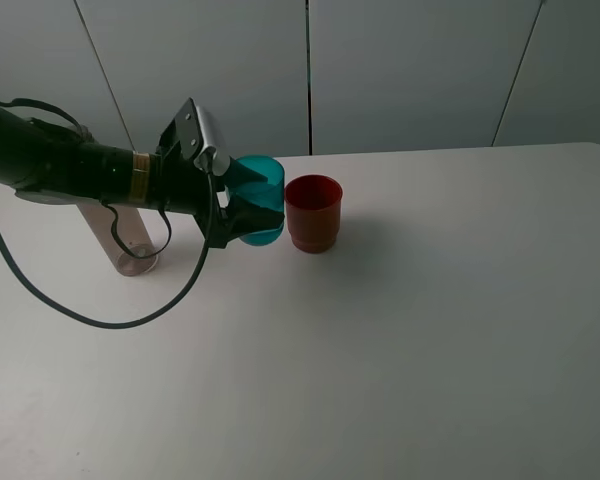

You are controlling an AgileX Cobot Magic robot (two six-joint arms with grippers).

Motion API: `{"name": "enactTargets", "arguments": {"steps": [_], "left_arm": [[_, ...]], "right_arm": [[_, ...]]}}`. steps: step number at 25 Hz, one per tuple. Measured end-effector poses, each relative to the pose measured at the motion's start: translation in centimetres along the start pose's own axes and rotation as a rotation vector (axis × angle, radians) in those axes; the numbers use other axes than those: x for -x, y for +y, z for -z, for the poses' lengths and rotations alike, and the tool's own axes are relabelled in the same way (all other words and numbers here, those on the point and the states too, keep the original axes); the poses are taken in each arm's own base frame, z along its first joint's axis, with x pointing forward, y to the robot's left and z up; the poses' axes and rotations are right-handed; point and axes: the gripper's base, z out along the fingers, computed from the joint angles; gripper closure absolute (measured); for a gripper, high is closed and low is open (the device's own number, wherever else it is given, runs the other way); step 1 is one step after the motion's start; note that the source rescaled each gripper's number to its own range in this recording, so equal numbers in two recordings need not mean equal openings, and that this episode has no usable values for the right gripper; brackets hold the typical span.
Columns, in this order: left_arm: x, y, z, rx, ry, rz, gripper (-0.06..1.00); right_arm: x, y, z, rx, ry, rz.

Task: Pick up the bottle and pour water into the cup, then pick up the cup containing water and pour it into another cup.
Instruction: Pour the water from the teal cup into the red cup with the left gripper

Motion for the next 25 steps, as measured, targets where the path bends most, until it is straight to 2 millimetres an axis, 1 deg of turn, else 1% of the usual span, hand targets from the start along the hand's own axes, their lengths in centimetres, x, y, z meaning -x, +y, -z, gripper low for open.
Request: {"name": "enactTargets", "arguments": {"steps": [3,8,12,16,20,25], "left_arm": [[1.3,0.4,0.5,0.027,-0.017,-0.006,0.80],[4.1,1.5,0.4,0.056,-0.053,-0.006,0.80],[5.8,2.2,-0.1,0.084,-0.045,-0.051,0.80],[7.4,3.4,0.0,0.138,-0.030,-0.124,0.80],[8.1,4.6,-0.4,0.158,-0.015,-0.185,0.80],[7.8,6.1,-1.3,0.176,0.053,-0.283,0.80]], "right_arm": [[0.0,0.0,0.0,0.000,0.000,0.000],[0.0,0.0,0.0,0.000,0.000,0.000],[0.0,0.0,0.0,0.000,0.000,0.000],[0.0,0.0,0.0,0.000,0.000,0.000],[0.0,0.0,0.0,0.000,0.000,0.000],[0.0,0.0,0.0,0.000,0.000,0.000]]}}
